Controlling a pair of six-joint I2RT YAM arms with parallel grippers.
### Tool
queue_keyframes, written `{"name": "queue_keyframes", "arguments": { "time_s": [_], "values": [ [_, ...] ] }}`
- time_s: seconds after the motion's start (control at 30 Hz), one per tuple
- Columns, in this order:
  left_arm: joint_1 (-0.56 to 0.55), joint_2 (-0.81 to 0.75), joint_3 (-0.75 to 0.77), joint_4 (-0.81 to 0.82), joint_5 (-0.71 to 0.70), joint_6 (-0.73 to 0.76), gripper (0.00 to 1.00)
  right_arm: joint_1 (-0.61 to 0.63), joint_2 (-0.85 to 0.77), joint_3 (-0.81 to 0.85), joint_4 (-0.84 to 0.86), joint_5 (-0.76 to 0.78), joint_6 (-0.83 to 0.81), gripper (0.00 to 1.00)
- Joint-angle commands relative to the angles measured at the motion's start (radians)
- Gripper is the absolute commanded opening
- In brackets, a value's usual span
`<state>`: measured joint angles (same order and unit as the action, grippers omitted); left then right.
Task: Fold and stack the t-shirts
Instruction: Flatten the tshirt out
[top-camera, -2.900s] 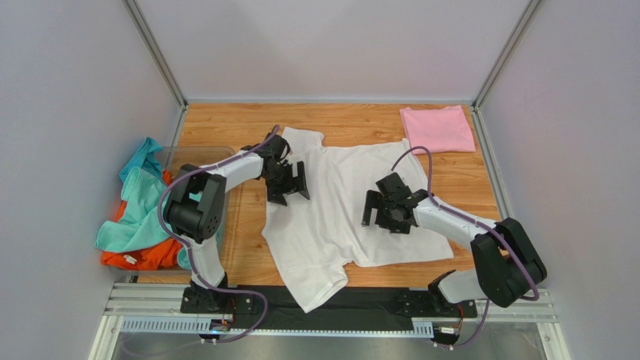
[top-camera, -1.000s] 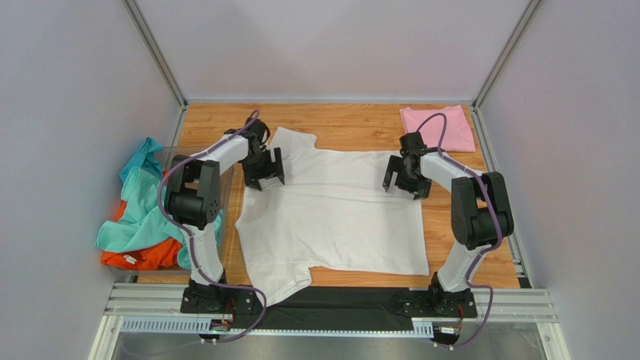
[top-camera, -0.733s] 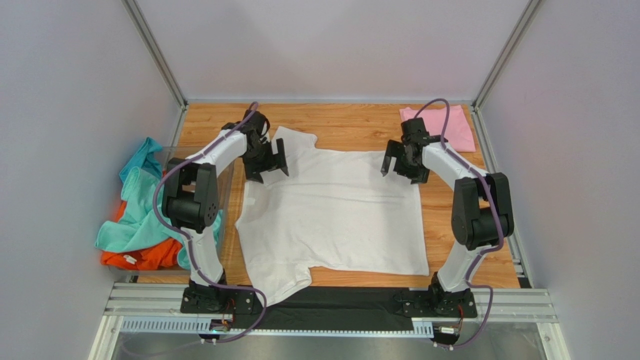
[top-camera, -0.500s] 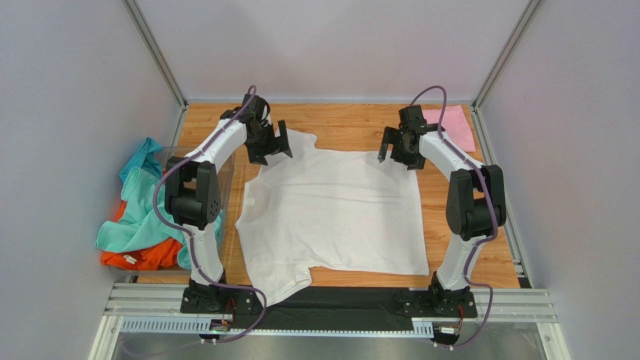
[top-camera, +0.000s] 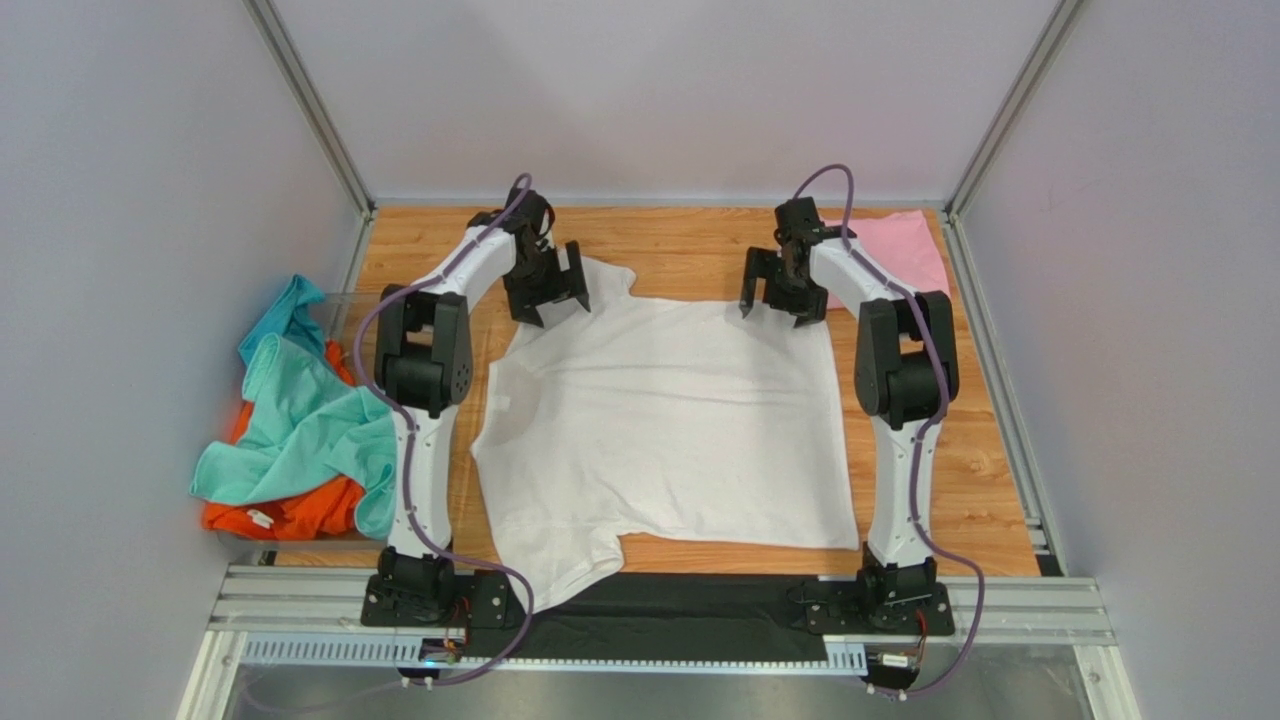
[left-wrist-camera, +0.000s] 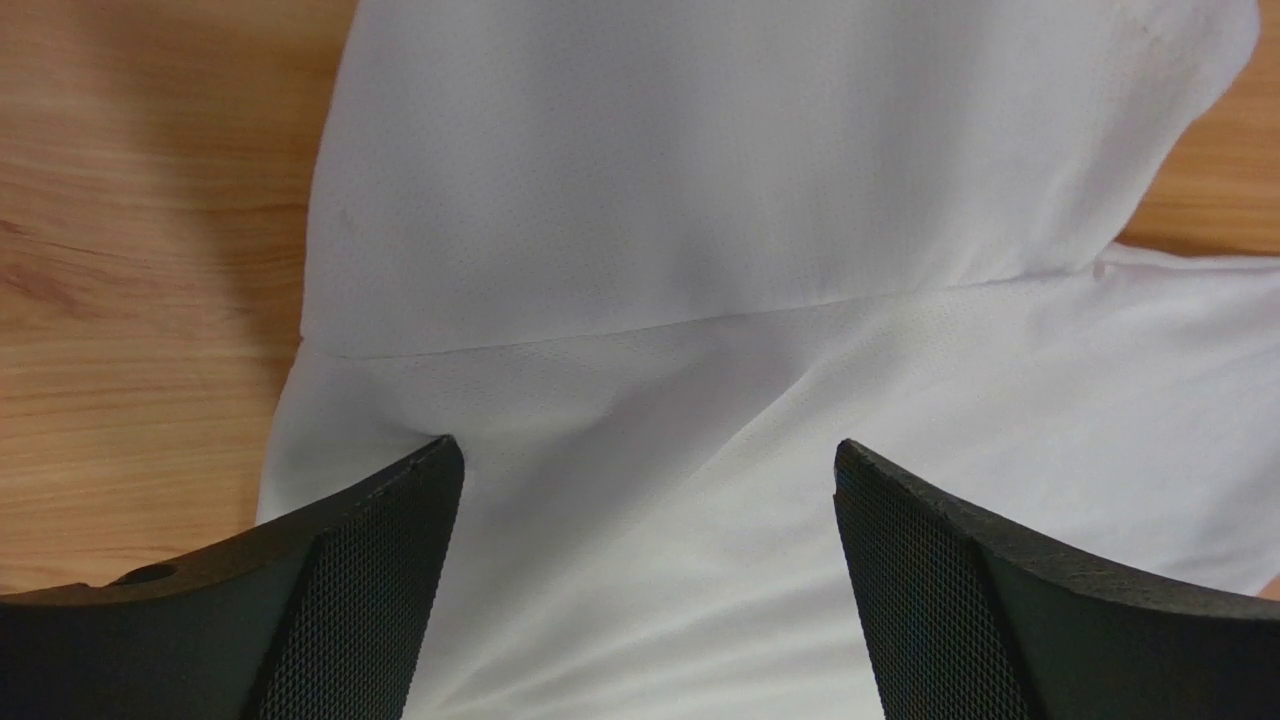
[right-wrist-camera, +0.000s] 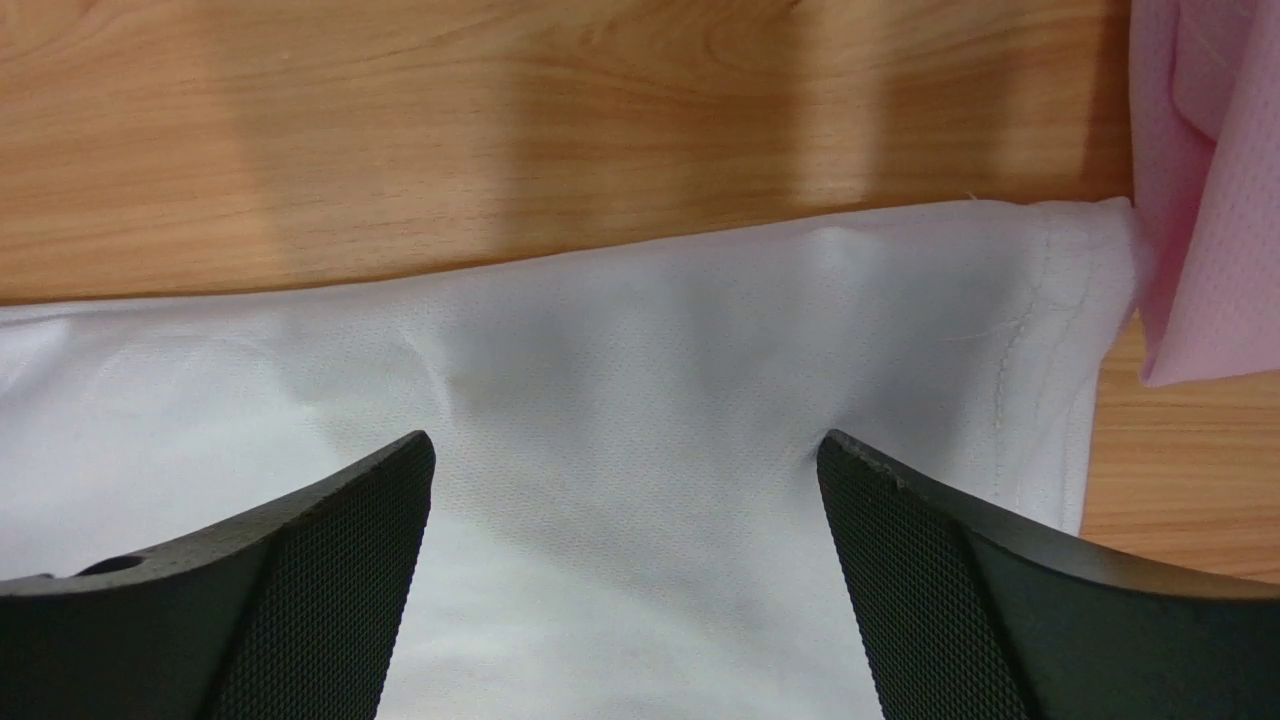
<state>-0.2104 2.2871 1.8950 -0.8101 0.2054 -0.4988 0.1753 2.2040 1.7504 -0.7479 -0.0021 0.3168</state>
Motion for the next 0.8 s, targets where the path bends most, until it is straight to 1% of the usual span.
{"name": "queue_keyframes", "arguments": {
  "time_s": [0.0, 0.1, 0.2, 0.23, 0.37, 0.5, 0.67, 0.77],
  "values": [
    [0.023, 0.072, 0.055, -0.057, -0.049, 0.012, 1.0, -0.003, 0.052, 0.07, -0.016, -0.03, -0.044, 1.0],
    [0.032, 0.121, 0.124, -0.089, -0.066, 0.009, 1.0, -0.002, 0.091, 0.126, -0.034, -0.033, -0.051, 1.0],
    [0.043, 0.187, 0.222, -0.133, -0.072, 0.011, 1.0, -0.003, 0.12, 0.178, -0.044, -0.036, -0.062, 1.0],
    [0.049, 0.205, 0.275, -0.15, -0.067, 0.012, 1.0, -0.003, 0.137, 0.191, -0.048, -0.039, -0.064, 1.0],
    [0.066, 0.293, 0.383, -0.204, -0.083, 0.005, 1.0, -0.003, 0.184, 0.268, -0.074, -0.047, -0.073, 1.0],
    [0.083, 0.304, 0.423, -0.181, -0.083, -0.006, 1.0, -0.005, 0.201, 0.302, -0.082, -0.056, -0.068, 1.0],
    [0.092, 0.296, 0.495, -0.155, -0.083, 0.008, 1.0, -0.003, 0.186, 0.33, -0.088, -0.059, -0.082, 1.0],
    [0.092, 0.252, 0.532, -0.153, -0.075, 0.016, 1.0, -0.003, 0.154, 0.353, -0.094, -0.055, -0.096, 1.0]
  ]
}}
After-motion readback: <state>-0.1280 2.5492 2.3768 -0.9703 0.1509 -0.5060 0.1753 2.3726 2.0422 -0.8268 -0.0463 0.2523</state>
